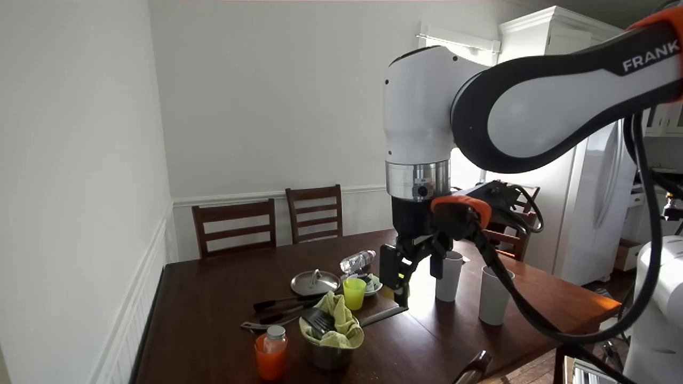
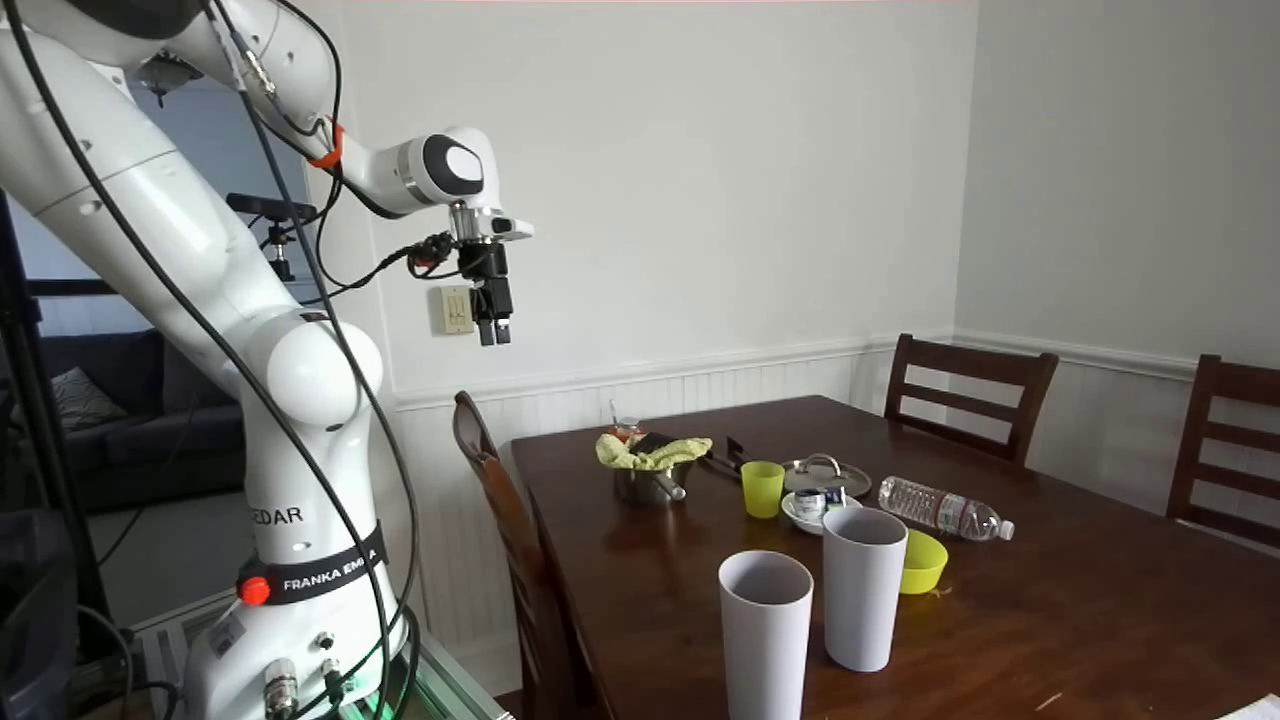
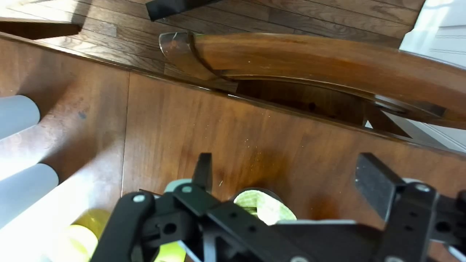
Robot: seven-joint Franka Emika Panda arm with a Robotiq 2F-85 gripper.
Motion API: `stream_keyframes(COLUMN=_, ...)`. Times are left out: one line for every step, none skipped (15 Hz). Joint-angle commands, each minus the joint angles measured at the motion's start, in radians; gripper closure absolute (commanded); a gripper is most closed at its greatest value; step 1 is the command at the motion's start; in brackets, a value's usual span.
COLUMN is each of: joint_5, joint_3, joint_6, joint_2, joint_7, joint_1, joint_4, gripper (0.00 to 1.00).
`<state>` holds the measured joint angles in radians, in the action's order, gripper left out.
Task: Slide the yellow bowl backwards and put the yellow cup inside the yellow bowl, remove the spoon from the orange cup and move it into the yellow cup
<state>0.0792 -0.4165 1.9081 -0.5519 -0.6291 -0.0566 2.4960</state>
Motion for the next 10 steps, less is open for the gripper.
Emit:
stream_keyframes(joint_5=-0.062, joint_3=0.025, joint_6=0.003, joint_2=0.105, joint_7=-0.036, joint_1=0.013, joint_4=-0.051, gripper=0.00)
stream_keyframes(joint_5=-0.083, joint_3=0.042, joint_6=0.027, joint_2=0.132, joint_7=-0.001, joint_1=0.014, joint_4=-0.057, gripper=0.00)
stream_keyframes(joint_5=-0.116, joint_3=0.057, joint_6=0.045, joint_2=0.157, joint_7=0.040, joint_1=0.015, joint_4=-0.065, gripper=0.00)
stream_keyframes(joint_5=-0.136, joint_3=0.077, joint_6=0.077, joint_2=0.190, joint_7=0.076, joint_1=0.017, joint_4=-0.077, gripper=0.00)
stream_keyframes(joint_5=-0.149, joint_3=0.094, joint_6=0.104, joint_2=0.217, joint_7=0.102, joint_1=0.017, joint_4=-0.087, gripper=0.00)
stream_keyframes(joint_5=-0.156, joint_3=0.114, joint_6=0.134, joint_2=0.242, joint_7=0.142, joint_1=0.012, joint_4=-0.097, gripper=0.00)
stream_keyframes(joint_5=-0.161, joint_3=0.132, joint_6=0.162, joint_2=0.263, joint_7=0.179, joint_1=0.009, joint_4=-0.105, gripper=0.00)
stream_keyframes(joint_5=-0.142, joint_3=0.123, joint_6=0.131, joint_2=0.207, joint_7=0.118, joint_1=-0.006, joint_4=-0.066, gripper=0.00)
stream_keyframes(joint_5=-0.142, joint_3=0.135, joint_6=0.138, joint_2=0.228, joint_7=0.129, joint_1=-0.006, joint_4=-0.073, gripper=0.00)
stream_keyframes(joint_5=-0.142, joint_3=0.139, joint_6=0.138, joint_2=0.235, joint_7=0.129, joint_1=-0.007, joint_4=-0.074, gripper=0.00)
